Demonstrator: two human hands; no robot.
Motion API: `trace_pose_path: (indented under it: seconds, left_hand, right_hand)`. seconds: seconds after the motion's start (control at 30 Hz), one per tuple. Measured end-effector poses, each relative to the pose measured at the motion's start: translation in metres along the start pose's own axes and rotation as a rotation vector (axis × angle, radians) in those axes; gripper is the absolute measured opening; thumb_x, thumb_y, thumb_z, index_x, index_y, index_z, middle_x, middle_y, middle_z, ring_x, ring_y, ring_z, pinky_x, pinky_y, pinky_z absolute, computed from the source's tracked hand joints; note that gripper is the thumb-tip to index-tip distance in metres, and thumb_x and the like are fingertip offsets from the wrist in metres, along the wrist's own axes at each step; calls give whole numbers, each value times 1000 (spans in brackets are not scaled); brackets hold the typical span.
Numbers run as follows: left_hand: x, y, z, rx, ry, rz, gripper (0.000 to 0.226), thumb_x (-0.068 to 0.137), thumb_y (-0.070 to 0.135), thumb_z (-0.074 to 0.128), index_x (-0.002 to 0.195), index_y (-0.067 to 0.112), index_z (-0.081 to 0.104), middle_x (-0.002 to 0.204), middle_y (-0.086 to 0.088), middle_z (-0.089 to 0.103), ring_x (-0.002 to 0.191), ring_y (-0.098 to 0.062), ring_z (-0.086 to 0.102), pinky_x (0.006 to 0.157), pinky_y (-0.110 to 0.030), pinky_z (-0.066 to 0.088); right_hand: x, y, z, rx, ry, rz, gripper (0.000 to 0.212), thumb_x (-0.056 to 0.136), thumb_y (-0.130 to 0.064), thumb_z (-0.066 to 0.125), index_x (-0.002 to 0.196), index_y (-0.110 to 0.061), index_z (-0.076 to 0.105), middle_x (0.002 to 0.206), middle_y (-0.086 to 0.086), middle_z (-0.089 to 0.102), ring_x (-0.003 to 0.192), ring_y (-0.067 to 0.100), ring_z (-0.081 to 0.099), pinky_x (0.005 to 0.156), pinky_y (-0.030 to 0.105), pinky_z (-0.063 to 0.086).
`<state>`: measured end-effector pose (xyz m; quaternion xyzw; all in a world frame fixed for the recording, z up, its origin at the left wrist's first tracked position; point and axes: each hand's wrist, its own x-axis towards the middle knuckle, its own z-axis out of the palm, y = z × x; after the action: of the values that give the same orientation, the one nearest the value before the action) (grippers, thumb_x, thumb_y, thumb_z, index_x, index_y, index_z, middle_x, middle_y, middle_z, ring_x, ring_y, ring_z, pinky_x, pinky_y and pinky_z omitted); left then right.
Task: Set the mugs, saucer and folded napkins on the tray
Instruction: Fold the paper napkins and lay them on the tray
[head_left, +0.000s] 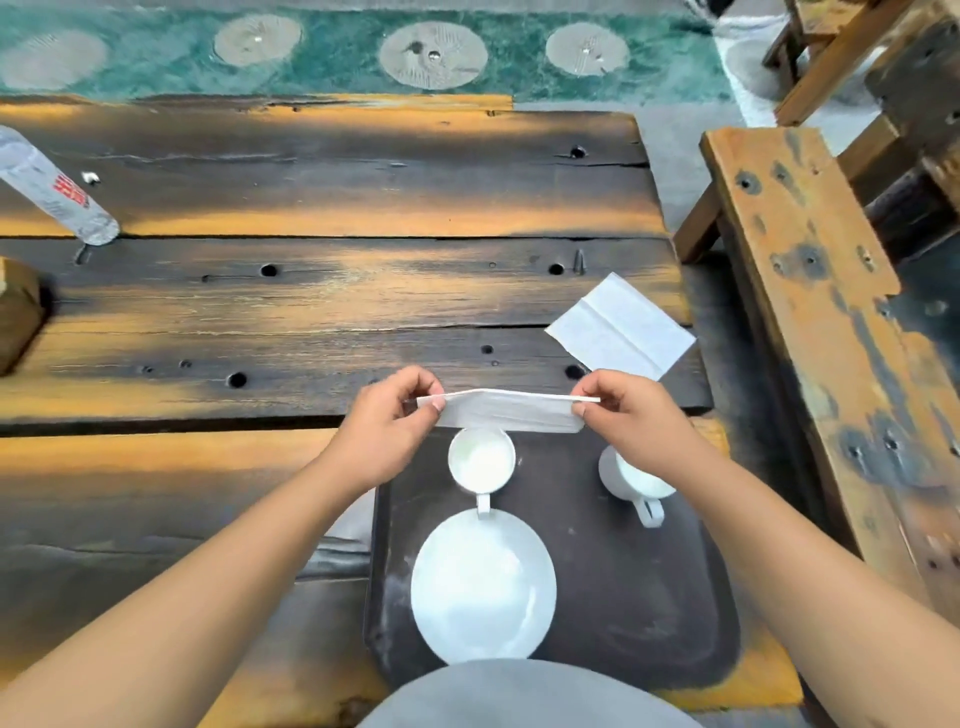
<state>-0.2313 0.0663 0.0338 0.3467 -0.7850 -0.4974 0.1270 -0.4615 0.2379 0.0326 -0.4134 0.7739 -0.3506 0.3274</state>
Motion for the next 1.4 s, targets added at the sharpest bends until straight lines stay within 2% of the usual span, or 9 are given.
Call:
trace_pose_path:
  seconds: [0.13,0.27,0.4,0.57,0.7,0.83,1.07,1.2,1.4]
  left_hand:
    - [-32,16,26,-116,-38,-5,13,89,20,61,78,25,57,71,-16,56,61,-14,43,60,-33,35]
    - [-56,28,58,-205,-78,-13,6,84,28,57,78,26,57,81,-15,62,69,-18,50,65,-33,39]
    - [-74,33,95,-303,-94,-60,8,83,24,56,76,20,57,72,-6,54,68,-14,45,63,-28,36]
    - [-92,24,147,-351,-143,-211,18,90,12,58,74,20,58,69,7,55,66,-7,48,63,-19,40]
    - [-98,9,183,-389,-197,-408,25,95,12,52,72,21,56,69,1,53,71,-18,49,66,-37,43]
    - [-99,-1,208,-361,-194,-533,22,96,17,50,74,21,55,69,-2,55,66,-20,52,57,-36,46]
    - [-99,-13,236,-234,-153,-592,17,93,18,50,76,19,52,70,-4,56,63,-22,53,50,-35,49]
    - [-99,-15,243,-86,-108,-544,14,93,22,51,80,19,53,71,-5,61,64,-21,54,62,-42,51]
    - [-101,-17,250,22,-63,-512,14,94,23,57,106,22,51,78,3,55,71,-9,52,62,-13,40]
  right_hand:
    - [-48,11,-6,311,67,74,13,85,-19,65,74,-24,63,70,-9,59,65,9,48,61,21,39]
    - [-88,27,-11,444,128,111,11,78,-27,59,69,-22,62,74,-6,55,70,12,46,62,26,34]
    - [-121,47,-16,568,191,153,11,80,-22,58,72,-18,63,69,-11,58,66,5,50,60,15,39]
    - [-156,85,-13,545,252,305,14,84,-22,60,71,-20,64,68,-8,59,67,9,52,62,27,40]
    - [-170,117,-7,542,244,409,13,83,-25,60,72,-19,64,70,-4,63,69,13,55,64,32,41]
    - [-170,147,1,530,219,520,16,92,-15,57,77,-14,63,73,-1,64,70,14,56,63,30,42]
    - [-151,172,14,463,178,641,17,93,-18,54,79,-8,60,74,4,60,70,17,54,62,30,41]
    - [-146,181,18,374,135,660,16,94,-22,54,84,-13,62,82,5,64,76,19,58,70,34,47]
    - [-150,190,20,267,96,638,2,90,-18,59,91,-19,59,92,4,65,89,23,61,75,36,49]
